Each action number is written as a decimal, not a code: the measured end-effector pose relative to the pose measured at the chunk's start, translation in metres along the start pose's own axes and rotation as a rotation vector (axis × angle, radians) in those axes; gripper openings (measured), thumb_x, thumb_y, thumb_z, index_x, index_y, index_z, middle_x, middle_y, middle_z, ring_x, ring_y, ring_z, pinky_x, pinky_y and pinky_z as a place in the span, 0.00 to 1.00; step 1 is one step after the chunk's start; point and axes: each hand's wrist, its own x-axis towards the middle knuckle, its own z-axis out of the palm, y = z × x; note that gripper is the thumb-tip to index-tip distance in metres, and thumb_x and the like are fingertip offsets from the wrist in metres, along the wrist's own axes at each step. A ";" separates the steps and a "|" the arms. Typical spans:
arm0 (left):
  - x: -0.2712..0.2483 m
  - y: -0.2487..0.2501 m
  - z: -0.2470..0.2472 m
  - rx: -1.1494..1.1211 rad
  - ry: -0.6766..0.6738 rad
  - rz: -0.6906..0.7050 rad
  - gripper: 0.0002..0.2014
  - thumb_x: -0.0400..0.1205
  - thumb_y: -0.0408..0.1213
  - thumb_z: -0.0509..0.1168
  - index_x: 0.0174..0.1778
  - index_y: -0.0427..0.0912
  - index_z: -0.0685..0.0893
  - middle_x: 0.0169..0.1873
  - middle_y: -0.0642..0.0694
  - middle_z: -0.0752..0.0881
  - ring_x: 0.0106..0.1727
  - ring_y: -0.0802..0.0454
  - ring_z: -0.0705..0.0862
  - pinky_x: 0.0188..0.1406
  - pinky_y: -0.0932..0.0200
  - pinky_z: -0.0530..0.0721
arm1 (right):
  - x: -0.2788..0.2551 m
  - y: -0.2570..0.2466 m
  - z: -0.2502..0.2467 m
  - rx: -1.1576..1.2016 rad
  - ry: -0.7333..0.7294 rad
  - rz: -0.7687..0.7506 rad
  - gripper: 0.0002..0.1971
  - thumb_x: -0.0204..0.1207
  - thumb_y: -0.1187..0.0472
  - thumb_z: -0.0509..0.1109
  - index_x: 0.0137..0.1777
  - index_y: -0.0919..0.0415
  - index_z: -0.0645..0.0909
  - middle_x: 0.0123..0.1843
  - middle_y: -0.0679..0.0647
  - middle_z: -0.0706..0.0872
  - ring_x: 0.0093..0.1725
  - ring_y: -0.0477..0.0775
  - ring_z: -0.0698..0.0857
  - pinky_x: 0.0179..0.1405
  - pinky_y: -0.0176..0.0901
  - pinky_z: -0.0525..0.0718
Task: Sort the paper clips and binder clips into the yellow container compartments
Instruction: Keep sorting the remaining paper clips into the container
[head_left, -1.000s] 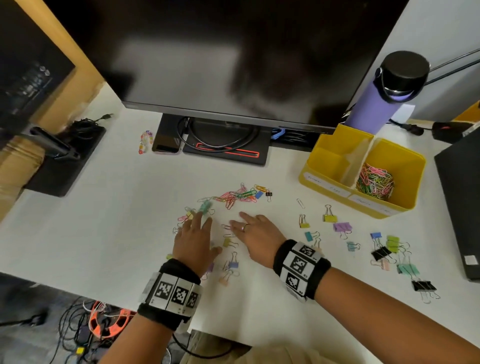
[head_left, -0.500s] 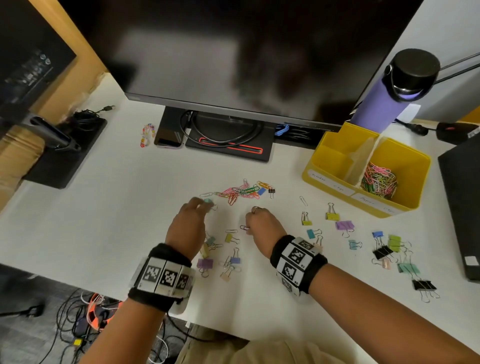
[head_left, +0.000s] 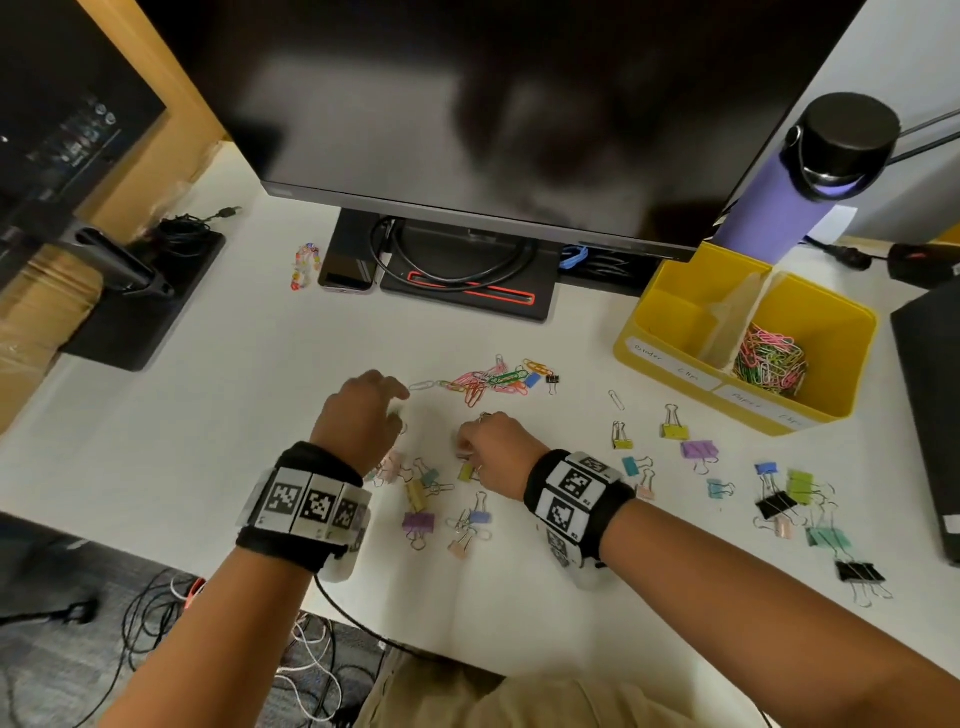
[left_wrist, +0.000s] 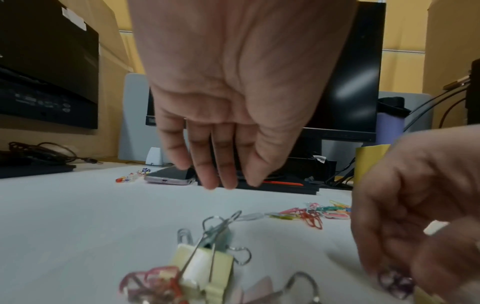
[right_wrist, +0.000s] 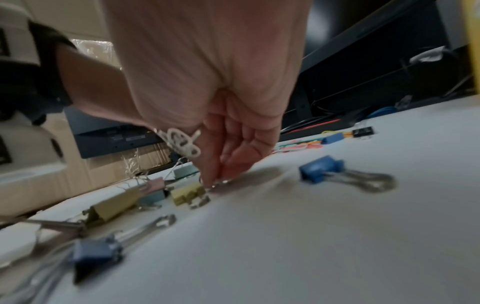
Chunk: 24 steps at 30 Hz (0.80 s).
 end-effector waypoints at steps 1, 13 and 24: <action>-0.003 0.002 -0.002 -0.010 -0.002 0.017 0.11 0.77 0.34 0.66 0.56 0.42 0.85 0.54 0.42 0.84 0.56 0.43 0.83 0.54 0.52 0.80 | 0.002 -0.003 0.001 -0.027 -0.020 -0.001 0.14 0.74 0.74 0.60 0.59 0.69 0.77 0.58 0.69 0.81 0.59 0.65 0.79 0.54 0.47 0.77; -0.069 0.017 0.054 -0.202 -0.134 -0.208 0.28 0.74 0.30 0.70 0.71 0.41 0.72 0.70 0.40 0.69 0.61 0.43 0.81 0.58 0.61 0.78 | -0.008 -0.005 0.004 -0.289 -0.101 -0.065 0.15 0.73 0.75 0.62 0.60 0.71 0.72 0.63 0.69 0.76 0.63 0.65 0.75 0.53 0.48 0.77; -0.082 -0.008 0.053 -0.429 0.093 -0.237 0.23 0.69 0.27 0.75 0.60 0.32 0.82 0.42 0.41 0.84 0.39 0.46 0.84 0.43 0.64 0.80 | -0.004 0.011 0.010 0.132 -0.022 -0.030 0.16 0.77 0.74 0.56 0.63 0.71 0.75 0.60 0.68 0.82 0.59 0.63 0.80 0.57 0.44 0.75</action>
